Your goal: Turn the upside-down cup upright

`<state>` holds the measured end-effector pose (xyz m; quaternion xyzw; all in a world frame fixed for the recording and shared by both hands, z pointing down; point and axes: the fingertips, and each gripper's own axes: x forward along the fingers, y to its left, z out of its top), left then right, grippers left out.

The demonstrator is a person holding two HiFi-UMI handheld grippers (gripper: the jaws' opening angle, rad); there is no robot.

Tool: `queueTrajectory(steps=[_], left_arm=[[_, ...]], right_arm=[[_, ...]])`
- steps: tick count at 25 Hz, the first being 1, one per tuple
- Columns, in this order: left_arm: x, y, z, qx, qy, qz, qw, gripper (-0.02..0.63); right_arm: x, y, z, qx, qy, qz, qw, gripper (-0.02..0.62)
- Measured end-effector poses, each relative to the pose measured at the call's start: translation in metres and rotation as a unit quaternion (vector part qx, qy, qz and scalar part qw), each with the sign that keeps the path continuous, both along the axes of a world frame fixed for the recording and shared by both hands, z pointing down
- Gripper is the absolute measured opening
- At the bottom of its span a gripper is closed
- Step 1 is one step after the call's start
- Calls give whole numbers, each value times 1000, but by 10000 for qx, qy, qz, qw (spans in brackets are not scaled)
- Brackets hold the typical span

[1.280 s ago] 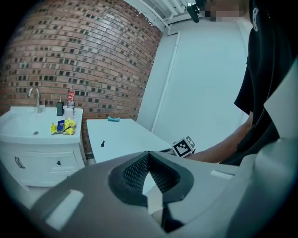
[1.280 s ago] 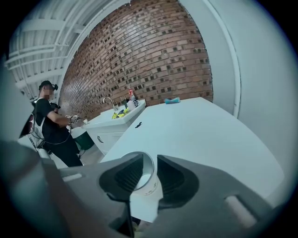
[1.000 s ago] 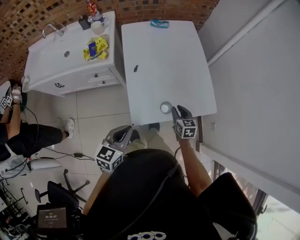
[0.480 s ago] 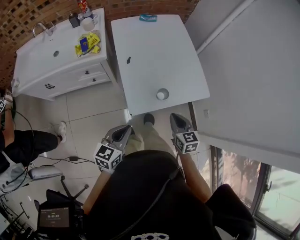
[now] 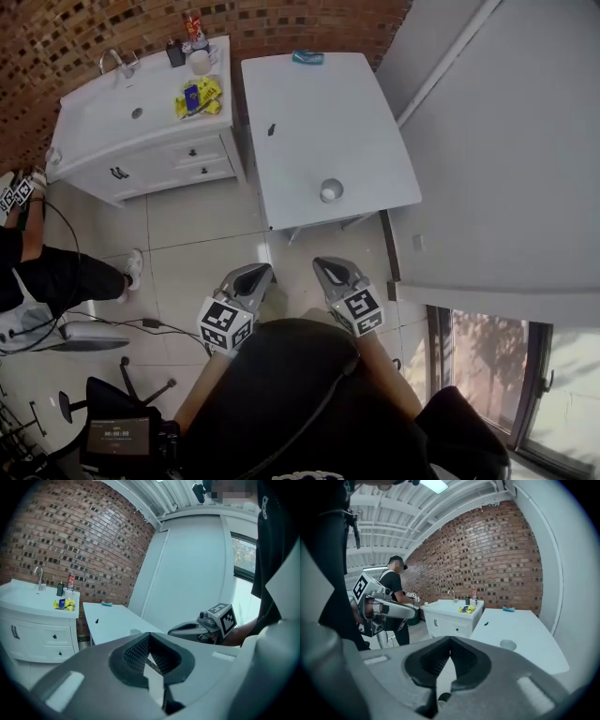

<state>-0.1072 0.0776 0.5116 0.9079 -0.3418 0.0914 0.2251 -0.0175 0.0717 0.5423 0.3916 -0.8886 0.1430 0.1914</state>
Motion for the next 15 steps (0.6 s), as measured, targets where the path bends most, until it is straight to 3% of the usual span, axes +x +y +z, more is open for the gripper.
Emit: queueTrajectory(steps=[6,15], left_arm=[[35,97,5,-85,67,53,9999,14],[95,269,20,-358,166,618,9973,14]], right_arm=[[24,99,-7,128,92,-204,9997,-6],[82,264,10,-254,-95,436,9987,-6]])
